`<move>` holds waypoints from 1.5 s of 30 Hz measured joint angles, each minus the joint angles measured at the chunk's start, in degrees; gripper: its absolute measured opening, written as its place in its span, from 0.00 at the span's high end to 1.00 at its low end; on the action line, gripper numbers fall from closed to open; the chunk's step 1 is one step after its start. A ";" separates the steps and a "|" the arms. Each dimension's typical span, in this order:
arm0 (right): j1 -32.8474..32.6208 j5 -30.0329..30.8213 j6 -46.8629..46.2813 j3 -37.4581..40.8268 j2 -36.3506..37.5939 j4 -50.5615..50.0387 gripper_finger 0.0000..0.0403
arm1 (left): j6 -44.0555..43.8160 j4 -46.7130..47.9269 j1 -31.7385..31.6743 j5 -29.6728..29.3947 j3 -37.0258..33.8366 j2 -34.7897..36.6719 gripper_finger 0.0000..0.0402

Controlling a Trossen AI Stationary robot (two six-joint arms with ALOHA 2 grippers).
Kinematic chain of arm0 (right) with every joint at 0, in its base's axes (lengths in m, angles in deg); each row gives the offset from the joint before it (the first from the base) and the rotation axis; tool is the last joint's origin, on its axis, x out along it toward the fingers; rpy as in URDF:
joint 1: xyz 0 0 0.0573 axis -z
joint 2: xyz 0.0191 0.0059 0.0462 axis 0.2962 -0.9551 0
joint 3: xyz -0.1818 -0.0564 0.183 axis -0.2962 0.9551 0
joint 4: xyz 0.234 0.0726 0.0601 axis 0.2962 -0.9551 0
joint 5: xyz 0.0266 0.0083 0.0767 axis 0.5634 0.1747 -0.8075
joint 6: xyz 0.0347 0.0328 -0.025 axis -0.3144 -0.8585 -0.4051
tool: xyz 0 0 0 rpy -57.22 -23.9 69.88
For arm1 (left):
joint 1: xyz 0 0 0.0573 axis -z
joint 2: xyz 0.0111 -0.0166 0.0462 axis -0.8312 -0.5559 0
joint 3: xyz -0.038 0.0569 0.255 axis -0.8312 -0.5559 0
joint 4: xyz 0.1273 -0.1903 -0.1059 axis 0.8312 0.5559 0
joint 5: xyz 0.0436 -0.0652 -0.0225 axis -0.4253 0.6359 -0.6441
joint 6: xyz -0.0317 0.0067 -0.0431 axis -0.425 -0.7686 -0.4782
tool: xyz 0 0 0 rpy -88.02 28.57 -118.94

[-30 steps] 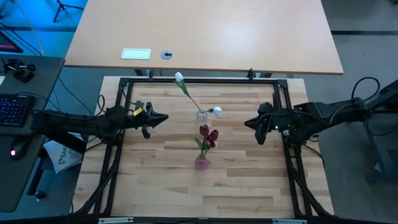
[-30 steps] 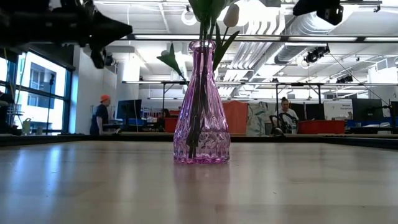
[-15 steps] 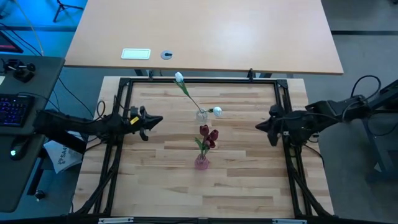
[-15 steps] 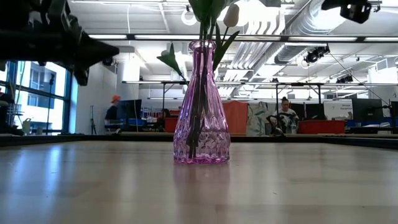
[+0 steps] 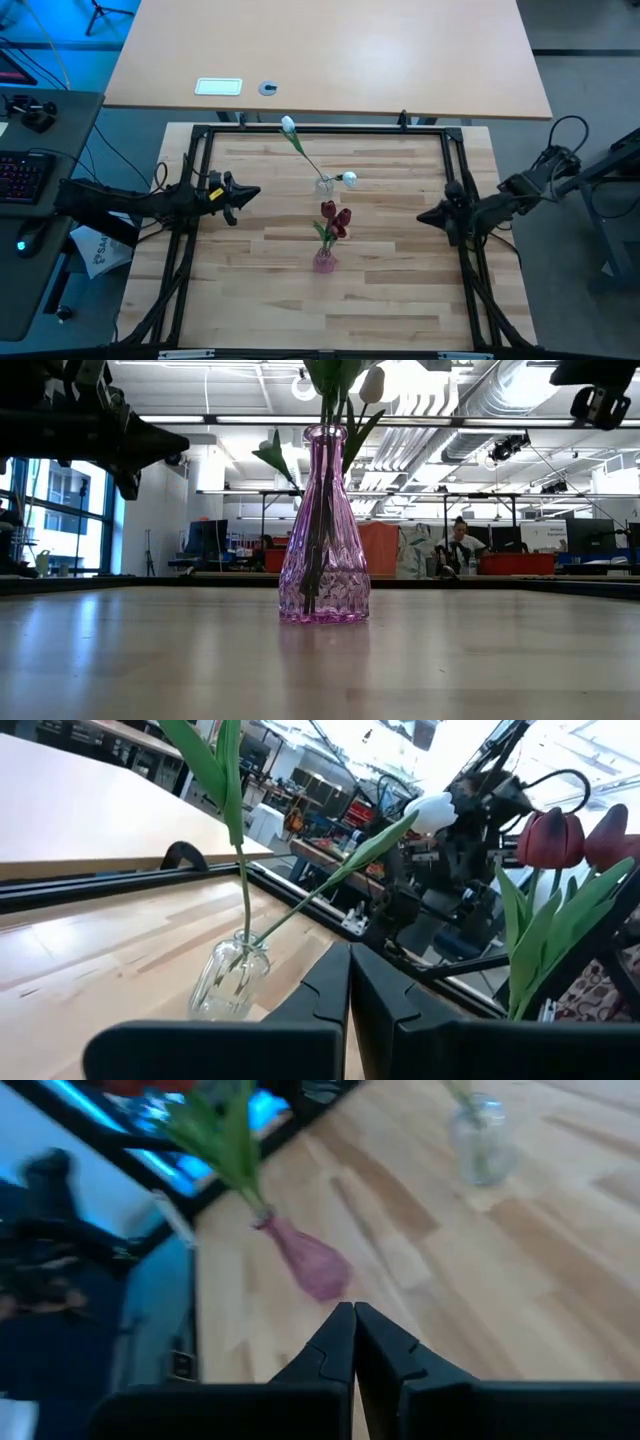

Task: Sort flowers into vase by color
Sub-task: Return to Home Position

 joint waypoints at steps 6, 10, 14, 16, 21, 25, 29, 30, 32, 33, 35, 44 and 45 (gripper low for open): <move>0.48 1.03 9.19 12.12 3.46 24.53 1.00 | -0.04 -0.30 0.00 0.02 0.02 0.01 1.00; 6.47 -3.71 16.86 15.49 3.58 37.16 1.00 | -0.04 -0.26 0.00 0.04 0.02 0.00 1.00; 14.34 -13.30 24.79 15.67 3.45 40.06 1.00 | -0.04 -0.20 0.00 0.07 0.02 0.00 1.00; 18.01 -16.38 28.54 15.67 3.69 39.57 1.00 | -0.04 -0.20 0.00 0.07 0.05 0.00 1.00; 25.58 -22.12 35.19 15.69 6.27 38.22 1.00 | -0.04 -0.16 0.00 0.09 0.07 0.00 1.00; 30.09 -28.93 36.14 17.73 9.76 37.95 1.00 | -0.04 -0.16 0.00 0.10 0.07 0.00 1.00; 32.37 -31.58 35.91 21.31 13.76 37.92 1.00 | -0.04 -0.17 0.00 0.09 0.07 0.00 1.00; 32.57 -31.60 36.00 22.00 14.65 37.92 1.00 | -0.04 -0.15 0.00 0.11 0.07 0.00 1.00; 32.66 -31.69 36.29 23.16 16.46 37.98 1.00 | -0.04 -0.16 0.00 0.09 0.07 0.00 1.00; 32.66 -31.77 36.32 23.81 17.40 38.17 1.00 | -0.04 -0.16 0.00 0.09 0.07 0.00 1.00; 32.66 -31.78 36.34 25.26 19.20 38.35 1.00 | -0.04 -0.15 0.00 0.10 0.07 0.00 1.00; 32.66 -30.34 35.90 33.62 28.74 44.17 1.00 | -0.04 -0.16 0.00 0.09 0.07 0.00 1.00; 32.66 -30.51 35.92 34.26 29.78 44.28 1.00 | -0.03 -0.15 0.00 0.09 0.07 0.00 1.00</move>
